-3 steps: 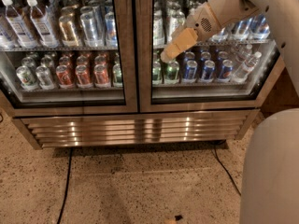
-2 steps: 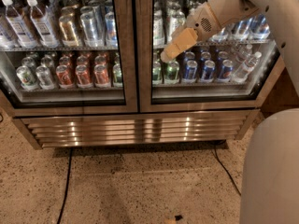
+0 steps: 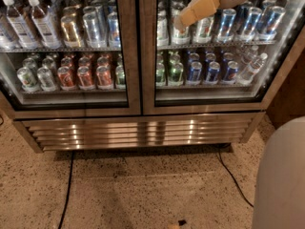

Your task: Open right fridge door

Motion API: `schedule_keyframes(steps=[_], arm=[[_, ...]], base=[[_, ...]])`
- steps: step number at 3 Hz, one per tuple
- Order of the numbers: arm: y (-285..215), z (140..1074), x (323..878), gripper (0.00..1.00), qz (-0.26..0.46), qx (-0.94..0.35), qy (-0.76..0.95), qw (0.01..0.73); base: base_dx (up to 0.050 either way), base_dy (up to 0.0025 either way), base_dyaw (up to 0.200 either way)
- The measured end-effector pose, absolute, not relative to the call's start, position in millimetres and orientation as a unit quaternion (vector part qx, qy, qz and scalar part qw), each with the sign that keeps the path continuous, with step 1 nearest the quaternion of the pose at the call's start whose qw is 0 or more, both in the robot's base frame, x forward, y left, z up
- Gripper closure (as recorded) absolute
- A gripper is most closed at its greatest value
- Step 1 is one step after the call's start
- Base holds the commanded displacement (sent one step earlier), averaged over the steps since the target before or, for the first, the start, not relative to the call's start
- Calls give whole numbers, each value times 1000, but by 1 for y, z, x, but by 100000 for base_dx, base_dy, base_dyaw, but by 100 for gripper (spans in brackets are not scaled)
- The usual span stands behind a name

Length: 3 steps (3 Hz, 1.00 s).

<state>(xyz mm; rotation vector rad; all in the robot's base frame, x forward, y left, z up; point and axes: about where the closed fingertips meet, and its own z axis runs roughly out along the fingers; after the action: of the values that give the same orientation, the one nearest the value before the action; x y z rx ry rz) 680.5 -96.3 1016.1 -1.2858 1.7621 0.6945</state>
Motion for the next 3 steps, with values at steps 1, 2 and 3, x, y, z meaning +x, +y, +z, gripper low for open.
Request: schedule_keyframes(steps=[1,2,3], arm=[[-96,1016,681,0,276,-511,701,413],[-90,1028,693,0,303,-499,685,436],[-90,1028,693,0,304,-499,685,436]], base=[[0,0,0],[0,0,0],[0,0,0]])
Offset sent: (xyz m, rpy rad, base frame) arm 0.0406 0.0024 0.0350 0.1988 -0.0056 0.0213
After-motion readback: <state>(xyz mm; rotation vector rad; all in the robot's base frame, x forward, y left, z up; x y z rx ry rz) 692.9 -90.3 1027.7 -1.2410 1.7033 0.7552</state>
